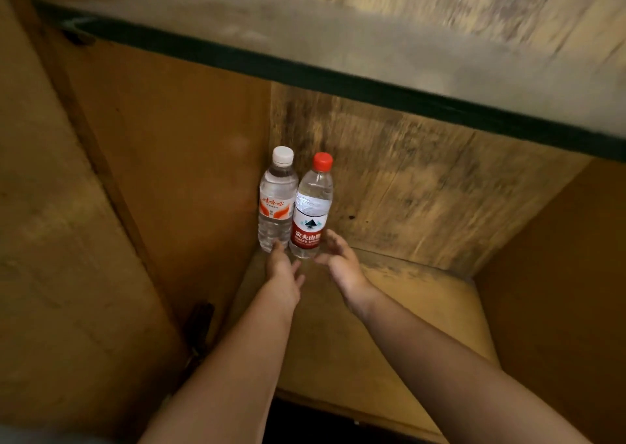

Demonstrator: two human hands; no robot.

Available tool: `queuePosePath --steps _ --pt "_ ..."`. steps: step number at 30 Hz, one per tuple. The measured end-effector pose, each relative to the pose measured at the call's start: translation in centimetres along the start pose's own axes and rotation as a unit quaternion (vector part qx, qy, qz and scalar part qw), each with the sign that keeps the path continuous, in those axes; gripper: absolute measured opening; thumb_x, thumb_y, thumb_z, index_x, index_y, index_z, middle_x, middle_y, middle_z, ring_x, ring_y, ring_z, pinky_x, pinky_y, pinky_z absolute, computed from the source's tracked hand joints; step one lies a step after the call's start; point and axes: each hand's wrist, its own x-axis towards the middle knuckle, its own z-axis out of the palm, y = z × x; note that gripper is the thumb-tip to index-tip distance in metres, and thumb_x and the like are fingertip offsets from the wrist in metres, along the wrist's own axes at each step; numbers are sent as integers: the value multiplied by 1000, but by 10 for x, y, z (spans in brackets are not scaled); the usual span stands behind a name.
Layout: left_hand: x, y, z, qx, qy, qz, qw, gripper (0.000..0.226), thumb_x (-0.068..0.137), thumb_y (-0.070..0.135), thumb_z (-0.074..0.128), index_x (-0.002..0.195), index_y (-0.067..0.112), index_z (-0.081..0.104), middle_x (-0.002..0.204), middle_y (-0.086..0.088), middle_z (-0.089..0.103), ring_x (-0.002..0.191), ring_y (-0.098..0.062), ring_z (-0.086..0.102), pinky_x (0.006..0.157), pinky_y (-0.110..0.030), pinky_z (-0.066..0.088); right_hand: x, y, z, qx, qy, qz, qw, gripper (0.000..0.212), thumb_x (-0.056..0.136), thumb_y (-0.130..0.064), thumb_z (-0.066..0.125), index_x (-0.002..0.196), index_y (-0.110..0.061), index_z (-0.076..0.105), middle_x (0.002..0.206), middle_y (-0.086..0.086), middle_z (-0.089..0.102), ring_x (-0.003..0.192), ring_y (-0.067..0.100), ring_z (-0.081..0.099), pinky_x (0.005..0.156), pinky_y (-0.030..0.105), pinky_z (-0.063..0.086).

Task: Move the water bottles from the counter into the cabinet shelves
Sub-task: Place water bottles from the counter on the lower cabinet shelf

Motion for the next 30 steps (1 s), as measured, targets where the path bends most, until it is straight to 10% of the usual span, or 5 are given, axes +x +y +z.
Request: queuePosePath --steps 3,10,19,30 --pt "-21 -19 -3 102 -14 4 995 38 100 24 34 136 13 42 137 -8 51 122 -23 51 98 -38 37 -25 4 -17 -37 30 -9 999 48 83 16 43 128 0 47 104 11 54 90 19 50 65 19 39" --pt "-85 -85 -14 245 -60 112 961 19 97 12 38 97 17 57 58 -1 55 31 0 40 36 -13 30 -116 37 -84 -111 87 -49 989 29 82 9 46 94 -11 63 69 -8 53 62 13 51 69 27 46" --pt "-239 -250 -73 414 -295 202 837 28 95 5 43 82 19 63 53 6 53 43 0 42 43 -12 33 -368 137 -224 -141 153 -74 975 27 80 -4 63 75 -30 60 60 -14 56 61 1 53 64 17 42" --pt "-367 -505 -164 544 -393 -7 741 26 94 5 46 87 21 65 67 1 60 57 0 56 51 -13 46 -626 323 -334 72 379 46 921 28 83 4 60 80 -23 61 68 -5 56 66 11 51 65 33 42"
